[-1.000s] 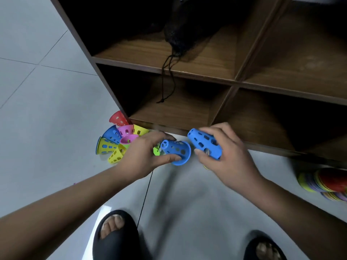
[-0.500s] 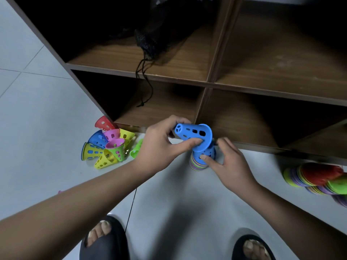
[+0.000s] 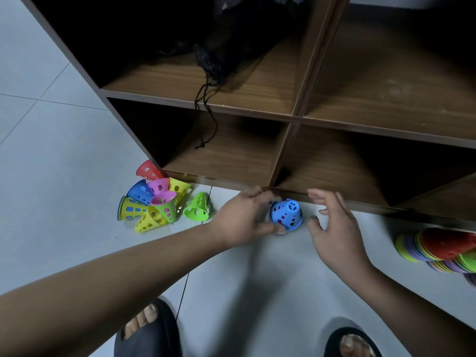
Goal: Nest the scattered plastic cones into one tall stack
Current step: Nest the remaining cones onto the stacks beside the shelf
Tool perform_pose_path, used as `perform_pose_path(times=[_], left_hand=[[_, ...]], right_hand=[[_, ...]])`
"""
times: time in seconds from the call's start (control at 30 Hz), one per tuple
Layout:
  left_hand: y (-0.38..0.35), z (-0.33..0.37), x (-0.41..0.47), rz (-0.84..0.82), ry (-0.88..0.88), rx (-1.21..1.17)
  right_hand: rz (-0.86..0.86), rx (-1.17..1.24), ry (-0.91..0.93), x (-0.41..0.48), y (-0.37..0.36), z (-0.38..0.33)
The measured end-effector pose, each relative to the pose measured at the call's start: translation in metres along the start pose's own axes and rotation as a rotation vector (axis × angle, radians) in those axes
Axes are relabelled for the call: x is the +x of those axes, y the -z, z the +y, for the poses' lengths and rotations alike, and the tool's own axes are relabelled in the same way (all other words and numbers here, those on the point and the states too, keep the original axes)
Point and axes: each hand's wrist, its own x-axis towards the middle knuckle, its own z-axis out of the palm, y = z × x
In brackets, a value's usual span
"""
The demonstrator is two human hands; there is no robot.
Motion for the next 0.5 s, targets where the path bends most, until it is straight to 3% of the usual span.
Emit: perform_pose_path(times=[0.17, 0.33, 0.5], left_hand=[[0.022, -0.046, -0.051, 0.067, -0.012, 0.104], [0.054, -0.100, -0.105, 0.079, 0.117, 0.173], [0.082, -0.151, -0.159, 0.032, 0.222, 0.247]], right_hand=[[0.025, -0.010, 0.198, 0.003, -0.010, -0.032], [0.034, -0.131, 0.438, 0.012, -0.038, -0.073], [-0.074, -0.266, 0.564, 0.025, -0.090, -0.101]])
